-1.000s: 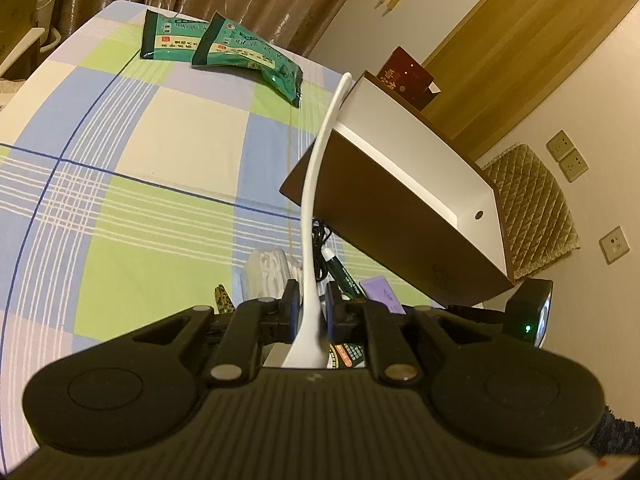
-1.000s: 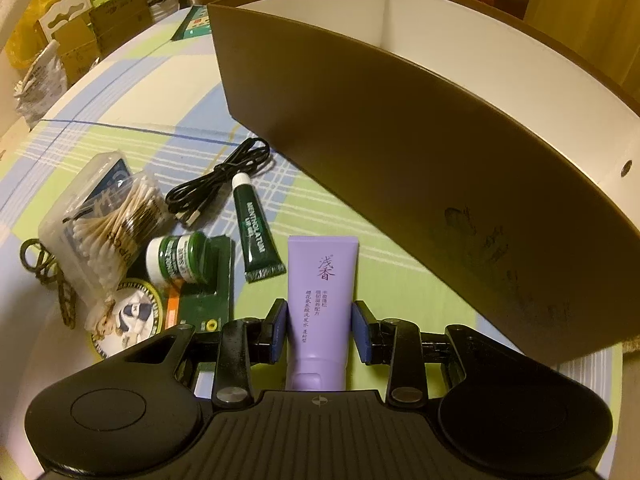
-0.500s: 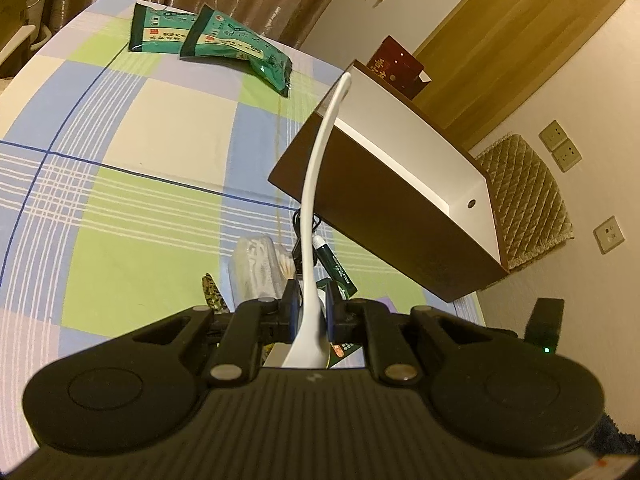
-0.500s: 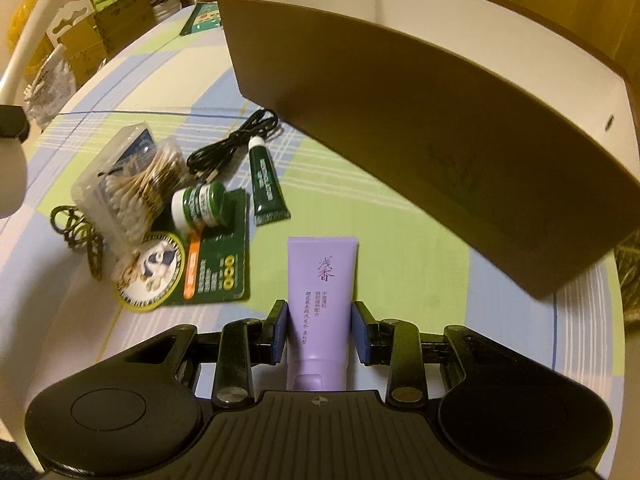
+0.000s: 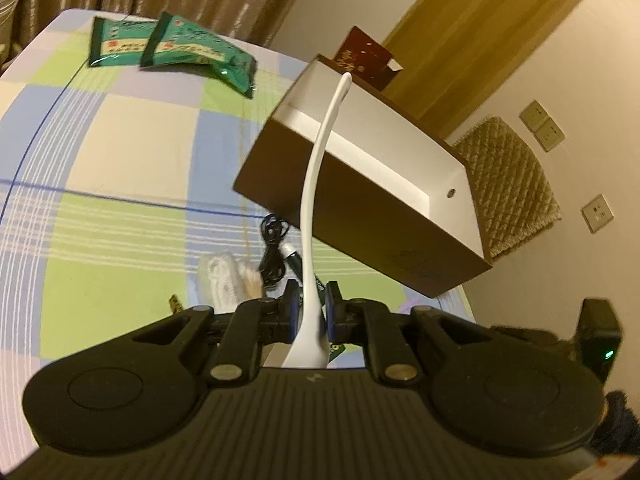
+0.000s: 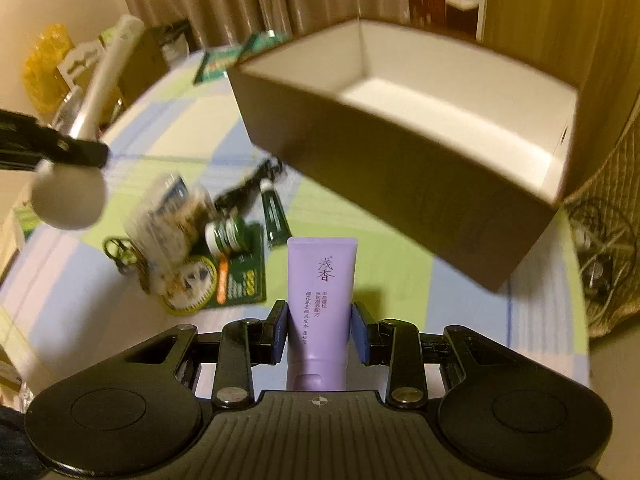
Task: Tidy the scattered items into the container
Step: 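Lift the ladle and purple tube with both grippers and carry them over the box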
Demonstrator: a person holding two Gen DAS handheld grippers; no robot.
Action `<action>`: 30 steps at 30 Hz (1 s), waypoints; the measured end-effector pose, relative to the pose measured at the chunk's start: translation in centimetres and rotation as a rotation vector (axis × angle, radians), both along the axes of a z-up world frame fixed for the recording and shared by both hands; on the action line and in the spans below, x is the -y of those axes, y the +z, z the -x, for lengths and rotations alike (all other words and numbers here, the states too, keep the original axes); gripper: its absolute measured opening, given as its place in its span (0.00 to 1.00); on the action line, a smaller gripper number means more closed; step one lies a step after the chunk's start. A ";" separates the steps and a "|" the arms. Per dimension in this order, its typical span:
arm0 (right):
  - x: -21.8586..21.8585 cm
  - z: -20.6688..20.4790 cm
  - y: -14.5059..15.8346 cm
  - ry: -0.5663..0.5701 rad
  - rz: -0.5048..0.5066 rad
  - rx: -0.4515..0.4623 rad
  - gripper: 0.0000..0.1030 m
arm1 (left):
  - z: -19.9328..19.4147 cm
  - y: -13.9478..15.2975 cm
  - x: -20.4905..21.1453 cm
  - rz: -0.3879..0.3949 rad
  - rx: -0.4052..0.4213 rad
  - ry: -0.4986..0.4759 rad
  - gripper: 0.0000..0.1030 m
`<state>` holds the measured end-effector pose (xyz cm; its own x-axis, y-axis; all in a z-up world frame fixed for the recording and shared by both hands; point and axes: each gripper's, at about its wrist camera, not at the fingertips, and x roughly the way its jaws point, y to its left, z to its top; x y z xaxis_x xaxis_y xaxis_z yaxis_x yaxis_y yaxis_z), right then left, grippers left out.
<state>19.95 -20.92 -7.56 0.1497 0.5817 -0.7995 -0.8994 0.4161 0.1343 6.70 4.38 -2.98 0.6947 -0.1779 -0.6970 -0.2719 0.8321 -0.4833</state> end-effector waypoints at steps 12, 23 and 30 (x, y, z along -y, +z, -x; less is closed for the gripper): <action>-0.1 -3.2 6.3 -0.022 -0.129 0.064 0.30 | -4.9 3.1 1.3 -0.077 0.055 -0.133 0.09; -3.0 -9.1 9.1 -0.041 -0.188 0.087 0.30 | -13.6 6.2 2.0 -0.124 0.118 -0.247 0.09; -5.5 -12.3 8.6 -0.010 -0.146 0.112 0.30 | -20.5 6.4 2.3 -0.177 0.083 -0.306 0.09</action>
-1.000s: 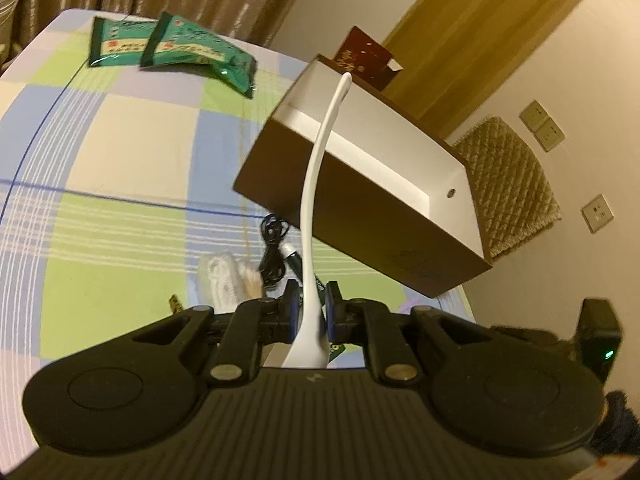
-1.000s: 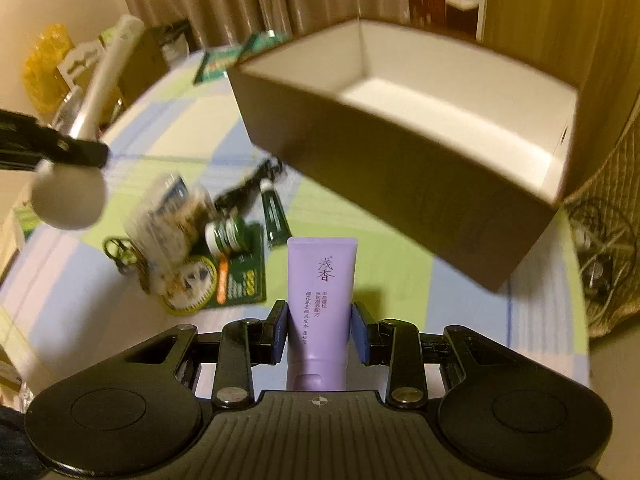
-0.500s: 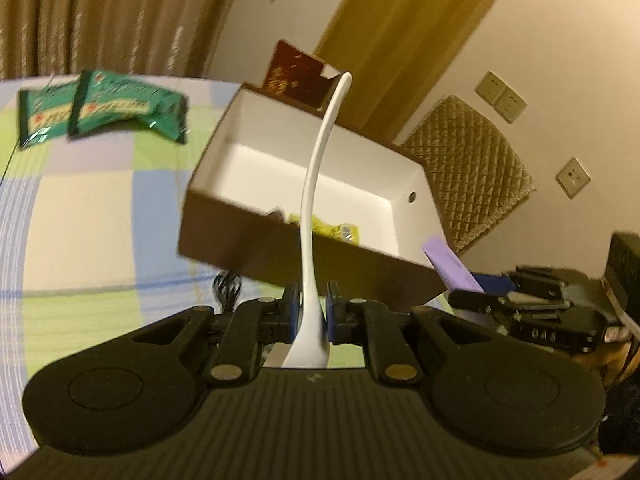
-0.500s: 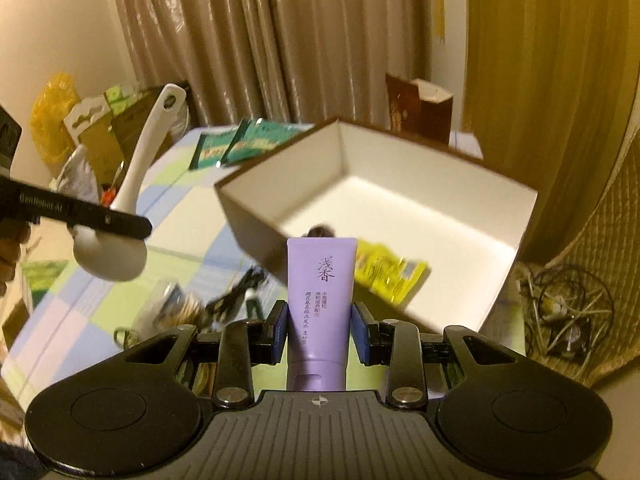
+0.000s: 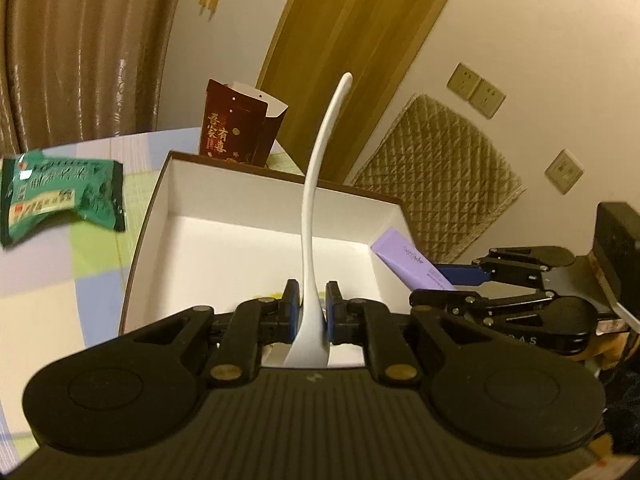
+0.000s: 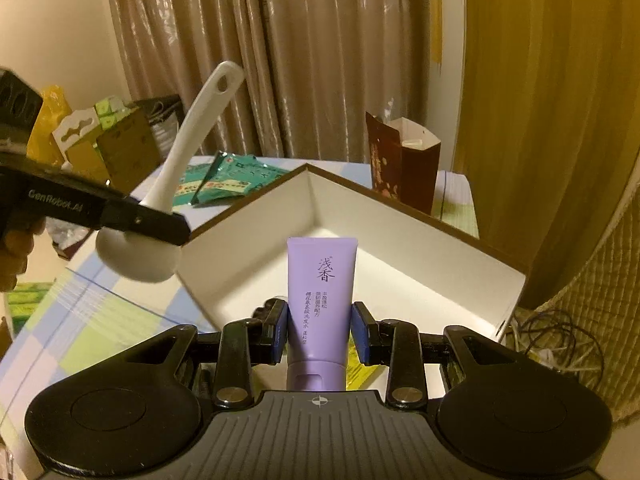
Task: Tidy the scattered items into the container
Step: 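Lift the ladle and purple tube with both grippers and carry them over the box, then open both grippers to release the ladle and purple tube into the box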
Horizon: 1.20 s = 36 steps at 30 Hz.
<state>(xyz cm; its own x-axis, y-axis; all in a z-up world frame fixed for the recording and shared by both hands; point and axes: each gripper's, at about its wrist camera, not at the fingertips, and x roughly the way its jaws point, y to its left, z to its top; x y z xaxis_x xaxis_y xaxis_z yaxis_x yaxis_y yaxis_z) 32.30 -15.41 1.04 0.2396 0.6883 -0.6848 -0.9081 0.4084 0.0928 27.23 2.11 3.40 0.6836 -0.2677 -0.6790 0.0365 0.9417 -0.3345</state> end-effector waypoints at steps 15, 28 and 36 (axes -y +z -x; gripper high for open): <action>-4.3 -6.7 -5.8 0.052 0.170 -0.016 0.30 | -10.8 -6.5 1.9 -0.272 -0.147 -0.158 0.09; -7.4 -10.3 -10.1 0.057 0.303 -0.050 0.30 | -16.1 -12.9 3.6 -0.432 -0.324 -0.263 0.09; -8.3 -11.2 -10.8 0.087 0.343 -0.043 0.30 | -17.3 -14.8 4.5 -0.504 -0.363 -0.326 0.10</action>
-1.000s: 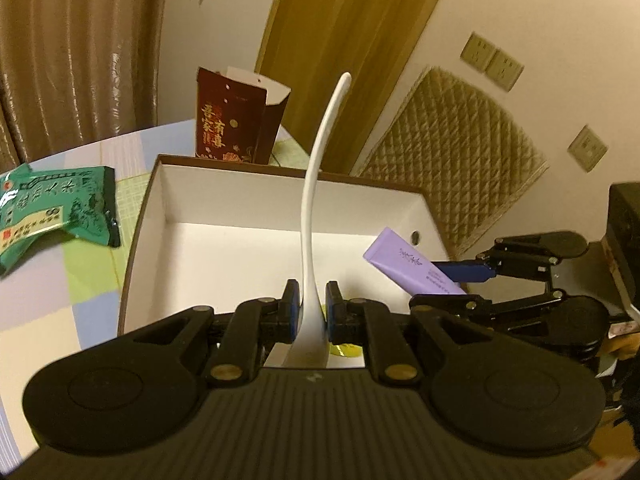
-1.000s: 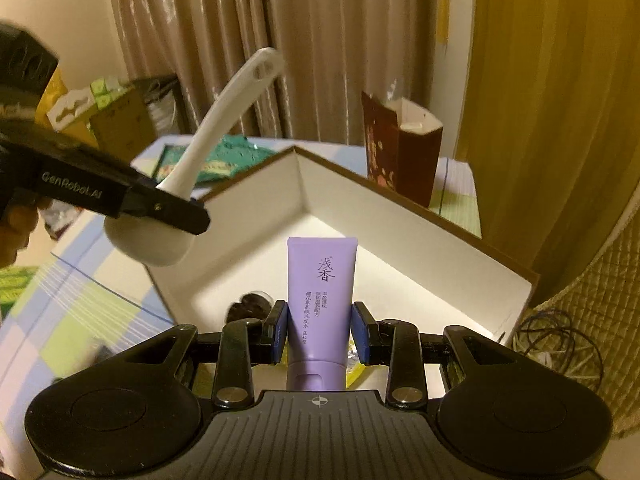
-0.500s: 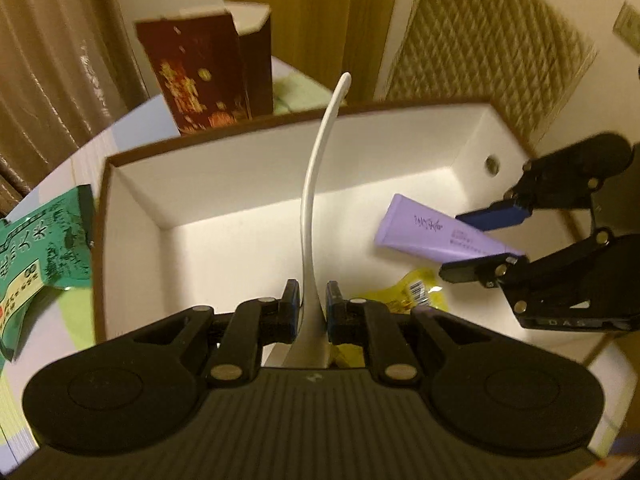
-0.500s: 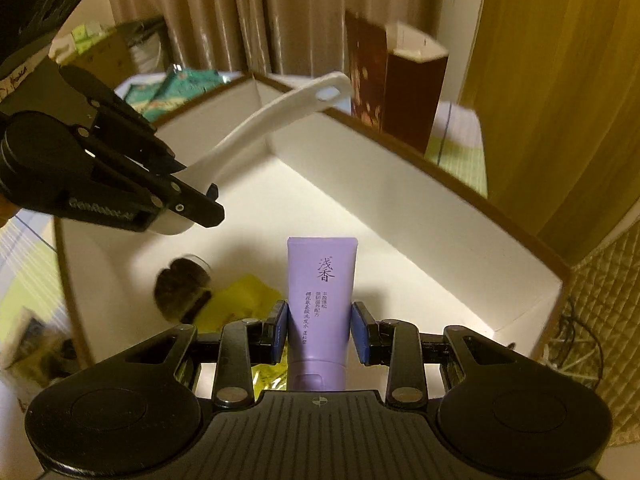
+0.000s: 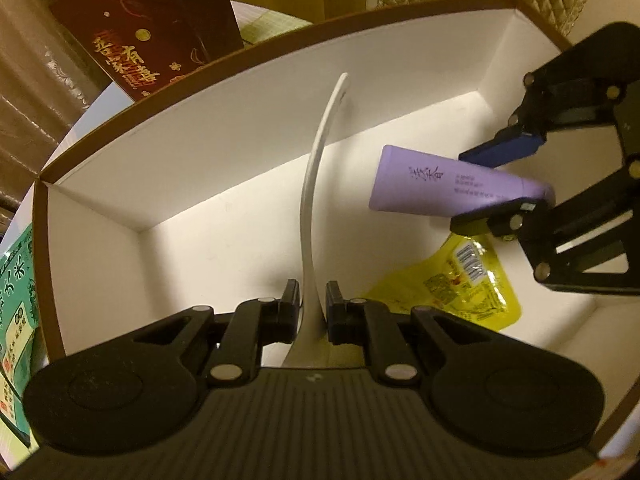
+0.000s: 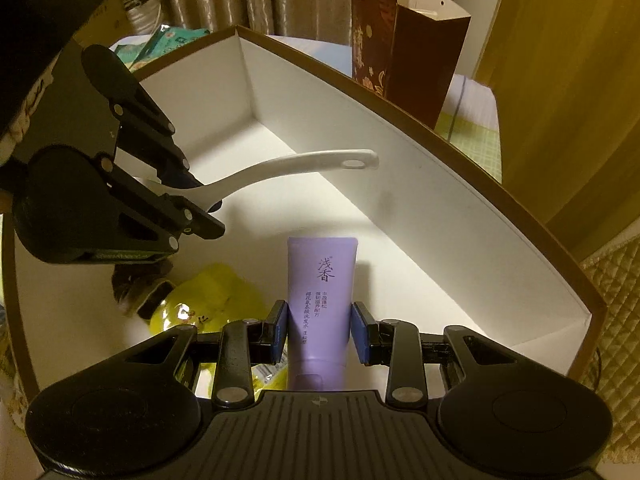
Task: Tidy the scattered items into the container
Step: 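Open both grippers to release the ladle and purple tube into the box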
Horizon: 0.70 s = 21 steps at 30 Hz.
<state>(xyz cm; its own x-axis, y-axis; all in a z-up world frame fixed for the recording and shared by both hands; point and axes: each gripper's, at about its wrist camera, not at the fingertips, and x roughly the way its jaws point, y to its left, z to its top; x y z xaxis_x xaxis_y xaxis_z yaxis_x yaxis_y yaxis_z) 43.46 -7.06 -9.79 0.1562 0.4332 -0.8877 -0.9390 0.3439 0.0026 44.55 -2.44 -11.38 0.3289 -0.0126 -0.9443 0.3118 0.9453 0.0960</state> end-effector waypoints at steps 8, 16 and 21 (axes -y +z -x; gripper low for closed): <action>-0.9 0.2 -0.6 -0.010 0.029 0.028 0.30 | -0.1 -0.2 -0.5 -0.003 0.006 0.026 0.18; -0.6 1.0 0.2 0.019 0.013 0.090 0.83 | 0.5 0.6 -1.3 0.012 0.003 0.057 0.43; 0.2 1.3 0.9 0.029 0.007 0.043 0.92 | 1.4 1.3 -1.7 0.012 0.013 0.078 0.68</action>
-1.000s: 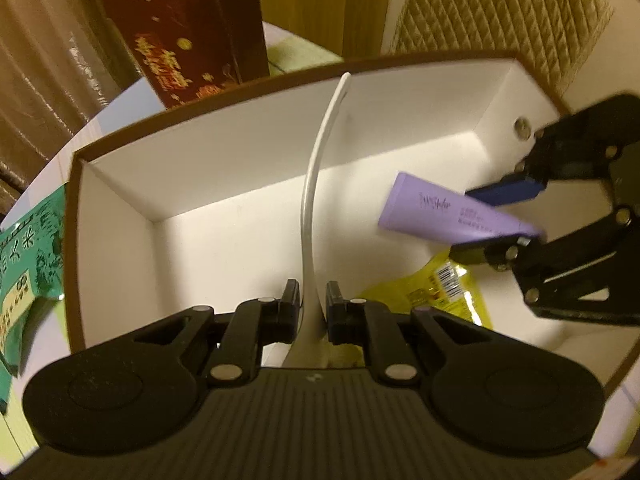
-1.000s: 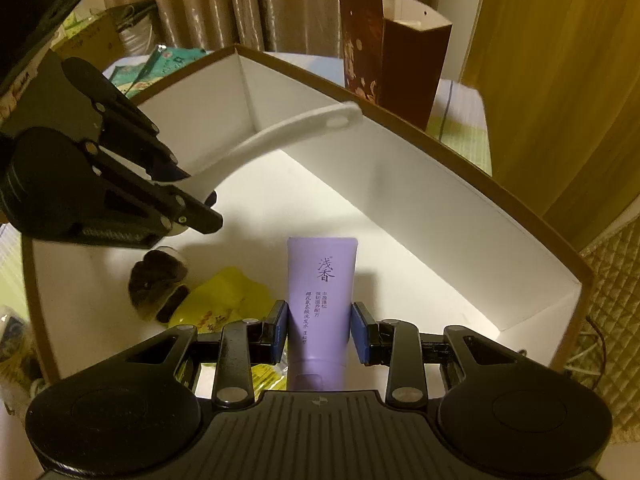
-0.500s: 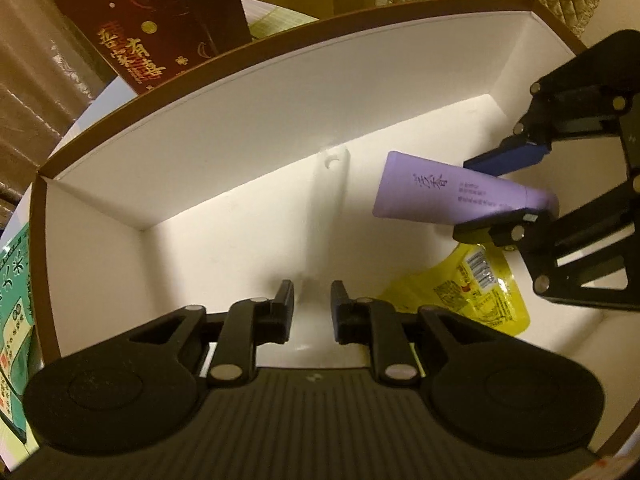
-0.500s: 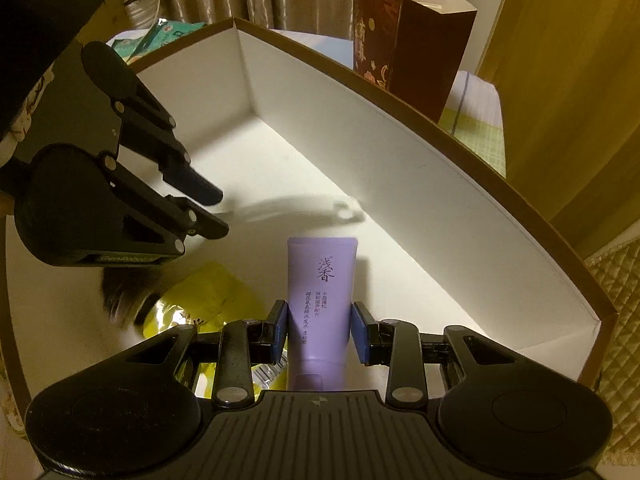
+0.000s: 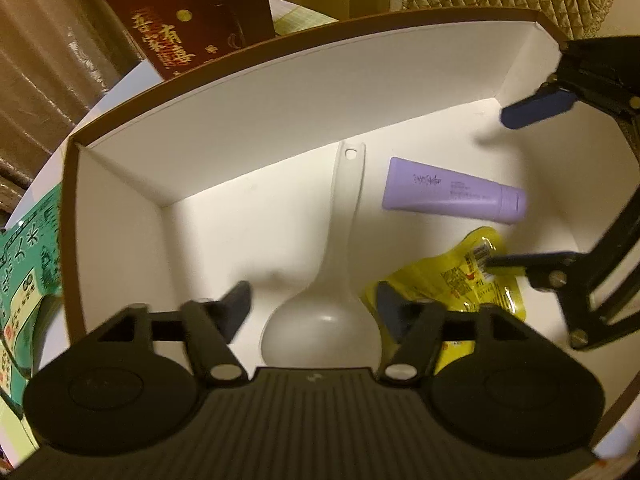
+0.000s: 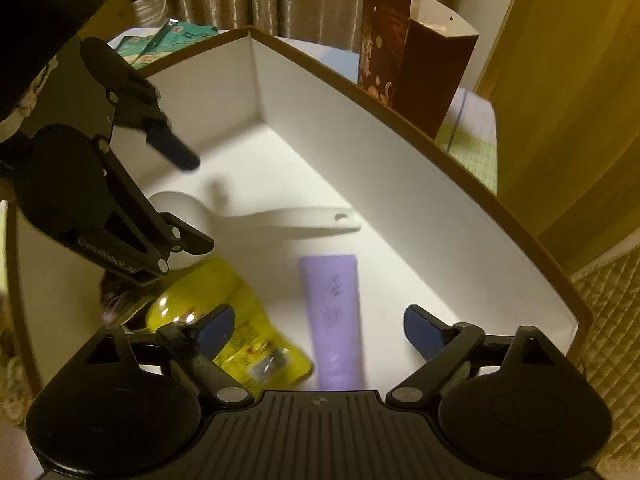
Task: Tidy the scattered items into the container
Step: 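Open both grippers to release the ladle and purple tube into the box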
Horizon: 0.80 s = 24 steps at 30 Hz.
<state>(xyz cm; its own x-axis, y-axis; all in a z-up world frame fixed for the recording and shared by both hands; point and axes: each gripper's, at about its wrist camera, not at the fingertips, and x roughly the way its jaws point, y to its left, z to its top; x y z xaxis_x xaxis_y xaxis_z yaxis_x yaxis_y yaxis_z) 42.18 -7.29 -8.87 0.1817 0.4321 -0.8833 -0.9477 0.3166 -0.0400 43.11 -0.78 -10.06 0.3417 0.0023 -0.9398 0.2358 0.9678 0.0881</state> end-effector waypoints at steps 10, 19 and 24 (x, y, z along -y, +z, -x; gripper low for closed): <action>2.3 1.3 1.5 -0.013 -0.025 0.032 0.98 | 2.5 1.9 0.0 0.026 0.018 0.036 0.84; 3.7 2.5 3.5 -0.054 -0.059 0.054 0.98 | 5.3 4.5 0.0 0.031 0.051 0.074 0.84; 4.8 3.3 4.5 -0.089 -0.086 0.055 0.98 | 7.2 6.1 0.1 0.033 0.080 0.084 0.84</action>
